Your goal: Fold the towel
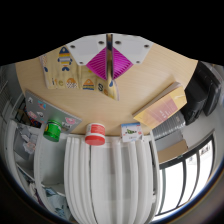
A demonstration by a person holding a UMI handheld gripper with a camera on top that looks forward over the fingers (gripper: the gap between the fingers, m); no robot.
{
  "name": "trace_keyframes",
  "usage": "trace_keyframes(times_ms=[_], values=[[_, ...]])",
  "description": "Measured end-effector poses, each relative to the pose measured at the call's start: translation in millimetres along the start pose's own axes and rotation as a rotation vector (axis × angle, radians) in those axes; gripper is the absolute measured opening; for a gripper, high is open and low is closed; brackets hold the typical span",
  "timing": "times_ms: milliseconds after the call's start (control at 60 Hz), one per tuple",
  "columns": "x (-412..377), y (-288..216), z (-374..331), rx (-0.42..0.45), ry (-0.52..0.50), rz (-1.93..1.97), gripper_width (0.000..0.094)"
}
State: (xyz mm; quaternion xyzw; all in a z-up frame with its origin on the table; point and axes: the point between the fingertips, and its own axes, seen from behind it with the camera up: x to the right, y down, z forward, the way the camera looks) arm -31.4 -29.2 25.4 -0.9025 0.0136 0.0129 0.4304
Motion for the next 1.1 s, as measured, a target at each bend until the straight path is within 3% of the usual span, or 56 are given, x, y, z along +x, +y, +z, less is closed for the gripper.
trace_keyframes(times_ms=[83, 183, 267, 433, 567, 617, 650, 750, 800, 1100], values=[[29, -36, -26, 0.094, 0.021, 0.017, 0.0047], [85, -53, -46, 0.129, 0.082, 0.052, 0.0047], [137, -37, -44, 0.098, 0.141, 0.073, 0.0047], [185, 30, -25, -0.076, 0.173, 0.150, 0.0047], [191, 38, -24, -0.092, 0.164, 0.210, 0.0071], [191, 37, -28, -0.096, 0.162, 0.225, 0.0169], [191, 34, -32, -0.089, 0.159, 0.238, 0.0288], [185, 34, -48, -0.112, 0.117, 0.251, 0.0862], [183, 31, -60, -0.109, 0.102, 0.263, 0.0828], [205, 5, -154, -0.038, 0.143, 0.287, 0.0837]])
